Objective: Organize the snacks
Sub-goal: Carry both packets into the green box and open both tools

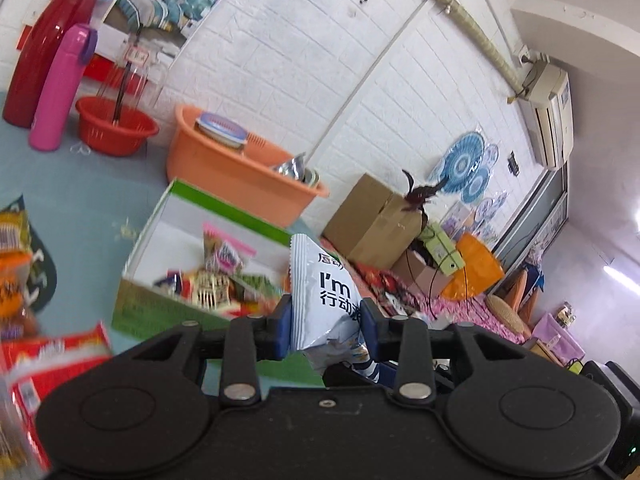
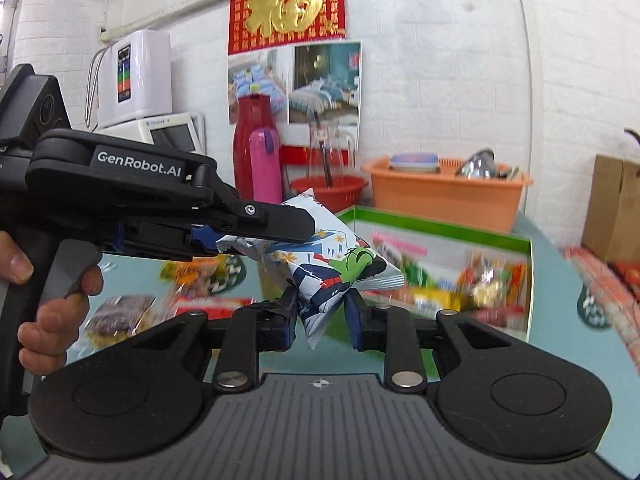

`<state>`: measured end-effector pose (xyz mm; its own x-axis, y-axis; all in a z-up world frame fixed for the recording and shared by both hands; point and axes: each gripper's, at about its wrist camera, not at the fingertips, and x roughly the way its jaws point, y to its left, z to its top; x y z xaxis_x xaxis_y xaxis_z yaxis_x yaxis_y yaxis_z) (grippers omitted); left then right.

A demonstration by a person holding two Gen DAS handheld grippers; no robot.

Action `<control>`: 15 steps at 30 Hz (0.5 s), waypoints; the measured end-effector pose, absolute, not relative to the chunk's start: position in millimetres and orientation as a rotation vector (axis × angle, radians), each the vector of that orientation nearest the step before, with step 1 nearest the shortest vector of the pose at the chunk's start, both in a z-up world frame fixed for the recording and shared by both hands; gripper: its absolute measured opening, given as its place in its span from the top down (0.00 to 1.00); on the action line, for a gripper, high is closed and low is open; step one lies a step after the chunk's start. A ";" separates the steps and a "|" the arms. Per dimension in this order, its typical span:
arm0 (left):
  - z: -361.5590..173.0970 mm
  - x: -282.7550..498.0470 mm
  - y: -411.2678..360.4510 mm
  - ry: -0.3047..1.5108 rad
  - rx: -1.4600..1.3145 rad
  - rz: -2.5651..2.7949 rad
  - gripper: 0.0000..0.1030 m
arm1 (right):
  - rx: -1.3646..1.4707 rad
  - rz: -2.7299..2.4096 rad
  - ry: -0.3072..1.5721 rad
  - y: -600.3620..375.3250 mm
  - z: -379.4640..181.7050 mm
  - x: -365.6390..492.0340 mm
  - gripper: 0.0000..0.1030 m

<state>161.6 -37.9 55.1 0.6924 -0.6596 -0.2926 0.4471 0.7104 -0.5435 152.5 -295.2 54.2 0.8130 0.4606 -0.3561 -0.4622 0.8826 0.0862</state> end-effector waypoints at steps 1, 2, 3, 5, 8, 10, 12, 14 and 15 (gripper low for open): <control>56.7 169.3 -36.3 0.495 -0.468 -0.641 0.45 | -0.009 0.490 0.367 -293.4 56.5 159.0 0.56; 57.2 176.4 -35.8 0.492 -0.472 -0.639 0.45 | -0.011 0.487 0.358 -292.2 58.3 165.4 0.57; 57.6 183.0 -35.6 0.490 -0.475 -0.637 0.45 | -0.013 0.484 0.352 -290.5 59.3 172.2 0.57; 56.4 197.7 -33.4 0.488 -0.475 -0.632 0.45 | -0.020 0.479 0.345 -287.7 60.0 184.9 0.57; 50.6 218.6 -30.7 0.497 -0.487 -0.621 0.45 | -0.022 0.475 0.349 -285.0 57.6 204.2 0.57; 45.4 231.6 -29.4 0.505 -0.490 -0.612 0.45 | -0.027 0.471 0.355 -281.8 54.7 216.4 0.57; 39.0 244.6 -29.2 0.514 -0.484 -0.598 0.43 | -0.041 0.464 0.365 -277.5 50.1 227.8 0.58; 31.0 259.6 -29.8 0.523 -0.463 -0.573 0.37 | -0.055 0.454 0.379 -272.2 42.5 241.3 0.58; 27.4 264.2 -30.8 0.526 -0.444 -0.545 0.19 | -0.064 0.446 0.384 -269.7 37.5 247.5 0.58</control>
<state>264.2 -30.8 27.4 0.7308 -0.5874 -0.3477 0.3686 0.7684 -0.5232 247.5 -269.7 37.5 0.8318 0.4085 -0.3757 -0.4325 0.9014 0.0225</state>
